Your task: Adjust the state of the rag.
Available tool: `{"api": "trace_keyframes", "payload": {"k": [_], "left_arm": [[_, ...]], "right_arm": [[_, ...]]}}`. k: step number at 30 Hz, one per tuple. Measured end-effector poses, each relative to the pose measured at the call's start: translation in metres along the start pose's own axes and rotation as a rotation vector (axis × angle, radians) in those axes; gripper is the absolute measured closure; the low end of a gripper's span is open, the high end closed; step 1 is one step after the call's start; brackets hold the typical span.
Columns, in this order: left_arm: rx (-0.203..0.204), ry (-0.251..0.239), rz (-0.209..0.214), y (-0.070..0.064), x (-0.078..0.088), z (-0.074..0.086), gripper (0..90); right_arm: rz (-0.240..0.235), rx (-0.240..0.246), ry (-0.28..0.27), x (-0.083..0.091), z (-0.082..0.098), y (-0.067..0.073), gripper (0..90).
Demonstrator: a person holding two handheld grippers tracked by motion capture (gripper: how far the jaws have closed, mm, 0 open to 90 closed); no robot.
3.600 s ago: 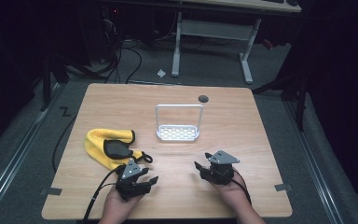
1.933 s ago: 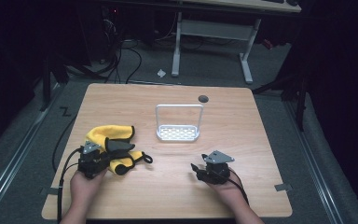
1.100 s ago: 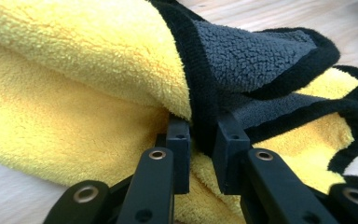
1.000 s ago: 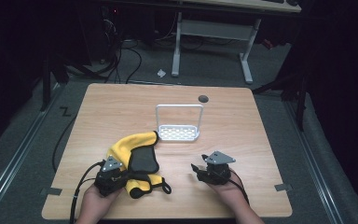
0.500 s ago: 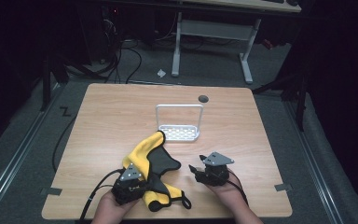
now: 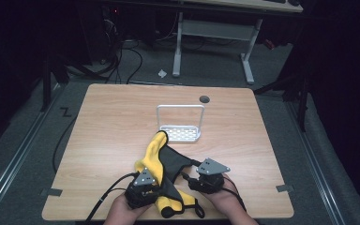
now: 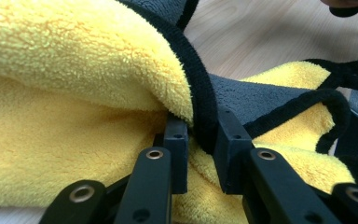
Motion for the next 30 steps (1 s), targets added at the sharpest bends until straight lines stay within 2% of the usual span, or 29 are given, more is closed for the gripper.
{"api": "trace_keyframes", "payload": {"k": [3, 7, 14, 16, 17, 18, 19, 21, 28, 30], "left_arm": [[0.018, -0.003, 0.013, 0.000, -0.001, -0.001, 76.4], [0.013, -0.004, 0.010, -0.001, -0.002, -0.001, 76.4], [0.001, -0.001, 0.028, -0.006, -0.005, -0.002, 76.4], [-0.005, 0.000, 0.037, -0.009, -0.006, -0.002, 76.3], [-0.007, 0.000, 0.038, -0.009, -0.006, -0.002, 76.3], [-0.007, 0.000, 0.038, -0.009, -0.006, -0.002, 76.3], [-0.008, 0.002, 0.039, -0.009, -0.005, -0.003, 76.1], [-0.006, -0.001, 0.041, -0.009, -0.004, -0.003, 75.8], [0.007, -0.022, 0.046, -0.003, 0.008, -0.006, 78.0], [0.022, -0.033, 0.033, 0.006, 0.019, -0.006, 79.0]], "right_arm": [[-0.018, 0.002, 0.006, -0.001, 0.000, 0.006, 45.0], [-0.050, 0.001, 0.034, -0.008, 0.004, 0.014, 48.3], [-0.064, 0.007, 0.087, -0.026, 0.010, 0.020, 49.7], [-0.077, 0.017, 0.130, -0.037, 0.016, 0.021, 57.4], [-0.080, 0.018, 0.149, -0.040, 0.019, 0.022, 64.9], [-0.080, 0.018, 0.149, -0.040, 0.019, 0.022, 64.9], [-0.065, 0.056, 0.163, -0.041, 0.021, 0.022, 78.5], [-0.073, 0.051, 0.158, -0.037, 0.019, 0.023, 84.9], [-0.062, 0.031, 0.159, -0.028, 0.021, 0.012, 85.5], [-0.038, 0.021, 0.164, -0.023, 0.026, 0.003, 85.6]]}}
Point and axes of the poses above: each handheld gripper's, and its own axes: x roughly backward along the jaws, z roughly out of its underside, y roughly to its left, the point moved 10 cm from there along -x, roughly forward along the jaws, and after that the axes turned 3 degrees about -y, right-handed, at the moved point
